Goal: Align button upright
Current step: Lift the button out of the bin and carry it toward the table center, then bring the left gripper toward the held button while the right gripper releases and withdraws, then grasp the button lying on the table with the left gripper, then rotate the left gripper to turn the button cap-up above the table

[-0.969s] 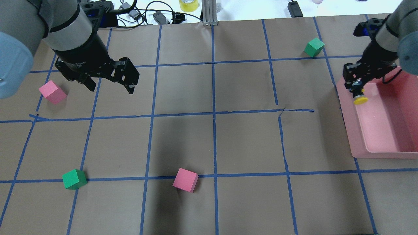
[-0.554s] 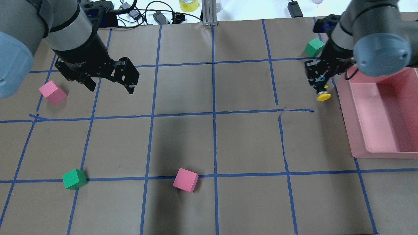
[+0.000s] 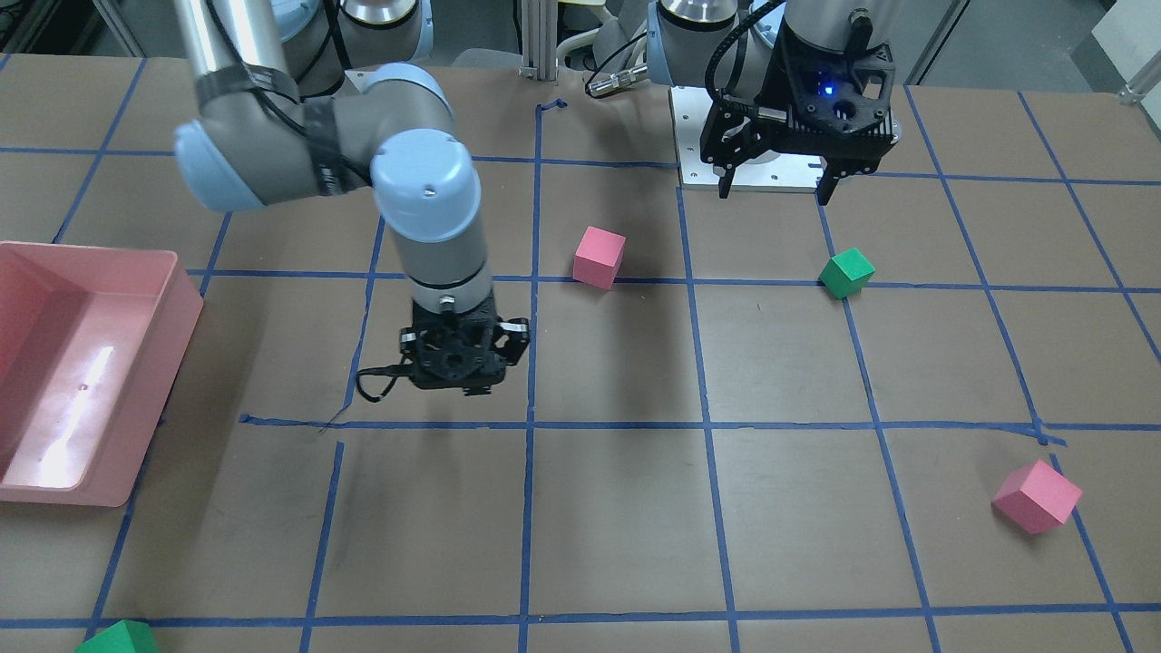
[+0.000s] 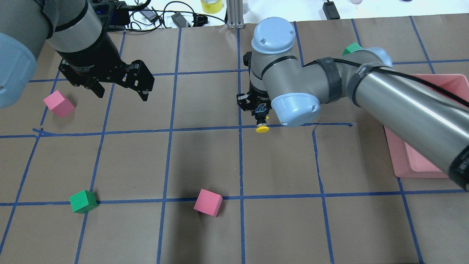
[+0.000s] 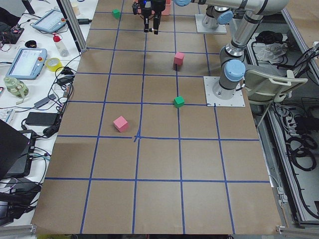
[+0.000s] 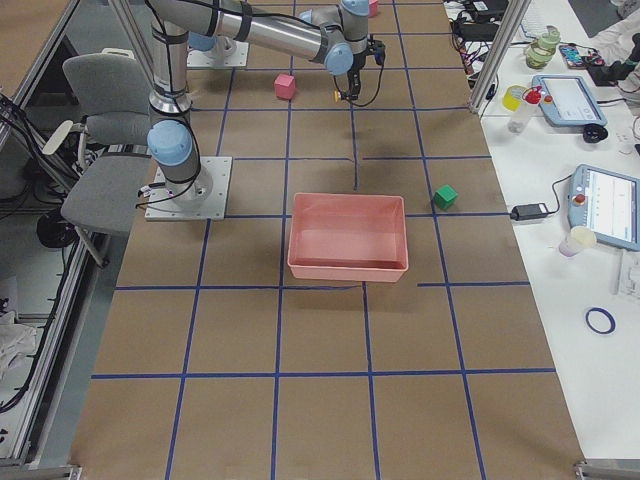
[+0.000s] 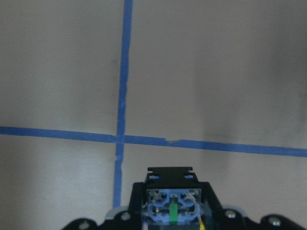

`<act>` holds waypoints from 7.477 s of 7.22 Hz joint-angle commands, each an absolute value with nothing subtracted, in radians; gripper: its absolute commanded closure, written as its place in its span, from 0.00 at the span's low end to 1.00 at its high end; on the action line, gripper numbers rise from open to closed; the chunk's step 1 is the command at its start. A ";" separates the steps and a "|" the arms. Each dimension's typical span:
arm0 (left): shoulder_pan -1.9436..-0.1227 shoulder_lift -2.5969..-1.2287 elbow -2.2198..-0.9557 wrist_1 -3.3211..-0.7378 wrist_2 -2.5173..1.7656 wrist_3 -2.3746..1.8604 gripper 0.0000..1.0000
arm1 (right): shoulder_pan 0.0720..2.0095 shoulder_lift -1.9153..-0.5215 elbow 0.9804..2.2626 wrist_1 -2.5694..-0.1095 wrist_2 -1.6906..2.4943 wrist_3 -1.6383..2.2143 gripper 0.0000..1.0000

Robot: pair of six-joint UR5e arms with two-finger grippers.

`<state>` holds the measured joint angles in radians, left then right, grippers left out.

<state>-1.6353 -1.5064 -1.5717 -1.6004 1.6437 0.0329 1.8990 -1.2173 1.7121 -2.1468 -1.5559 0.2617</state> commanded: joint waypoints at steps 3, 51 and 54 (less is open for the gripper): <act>-1.637 -1.546 -1.591 -1.513 1.715 0.023 0.00 | 1.999 -1.114 1.721 -2.213 -1.521 0.410 1.00; -1.970 -1.865 -1.783 -1.088 1.443 -0.835 1.00 | 1.586 -1.572 1.428 -1.485 -1.582 0.061 0.00; -1.872 -1.897 -1.786 -1.147 1.210 -0.983 1.00 | 1.588 -1.565 1.434 -1.485 -1.580 0.060 0.00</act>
<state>-1.9126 -1.8853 -1.7868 -1.1094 1.3044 -0.9506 1.5870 -1.5672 1.4323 -1.4854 -1.5797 0.0604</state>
